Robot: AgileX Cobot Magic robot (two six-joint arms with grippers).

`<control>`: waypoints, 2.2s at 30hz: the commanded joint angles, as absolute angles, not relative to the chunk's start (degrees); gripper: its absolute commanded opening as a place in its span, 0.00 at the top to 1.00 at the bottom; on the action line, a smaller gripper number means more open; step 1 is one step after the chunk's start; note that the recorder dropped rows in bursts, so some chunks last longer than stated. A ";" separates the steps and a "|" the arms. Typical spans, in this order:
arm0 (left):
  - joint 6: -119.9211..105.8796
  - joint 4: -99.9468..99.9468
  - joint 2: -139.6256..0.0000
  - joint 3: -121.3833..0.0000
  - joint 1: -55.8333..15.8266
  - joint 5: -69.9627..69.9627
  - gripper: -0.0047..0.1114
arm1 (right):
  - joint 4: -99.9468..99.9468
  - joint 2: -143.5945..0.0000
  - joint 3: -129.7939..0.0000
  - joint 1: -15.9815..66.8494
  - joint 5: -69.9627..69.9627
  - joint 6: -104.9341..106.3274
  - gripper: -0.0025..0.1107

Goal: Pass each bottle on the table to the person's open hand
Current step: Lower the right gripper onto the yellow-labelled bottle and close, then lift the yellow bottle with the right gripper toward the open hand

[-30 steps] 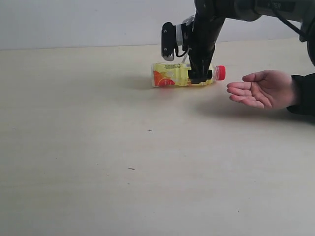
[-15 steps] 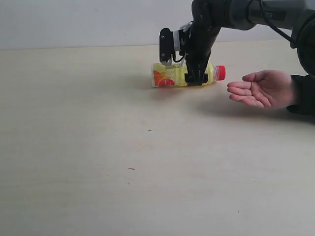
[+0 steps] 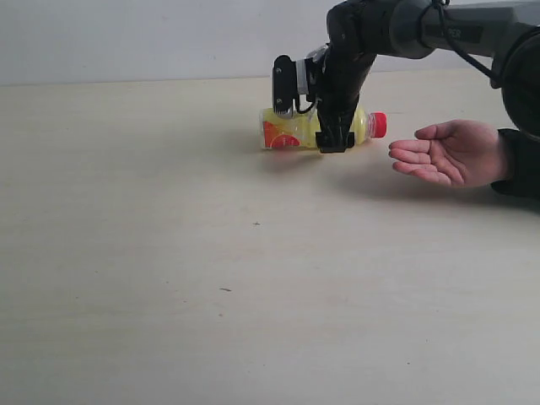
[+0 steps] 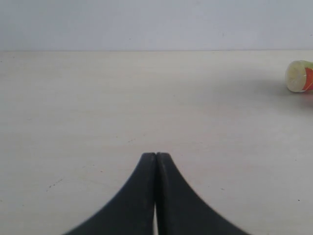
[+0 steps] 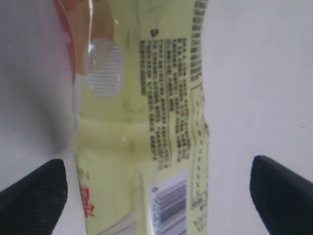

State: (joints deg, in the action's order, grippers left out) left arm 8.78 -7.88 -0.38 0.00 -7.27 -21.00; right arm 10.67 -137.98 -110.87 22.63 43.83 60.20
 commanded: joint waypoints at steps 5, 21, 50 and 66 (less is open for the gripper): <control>9.06 -7.92 0.00 0.00 -7.61 -20.60 0.96 | 11.79 -139.12 -111.30 22.64 43.01 59.93 0.28; 9.06 -7.92 0.00 0.00 -7.61 -20.60 0.96 | 11.79 -134.63 -111.30 22.64 48.14 46.20 0.98; 9.08 -7.92 0.00 0.00 -7.61 -20.60 0.96 | 12.13 -108.38 -109.38 22.64 69.96 -6.23 0.98; 9.08 -7.92 0.00 0.00 -7.61 -20.60 0.96 | 18.60 -104.62 -91.27 18.04 65.28 -12.19 0.98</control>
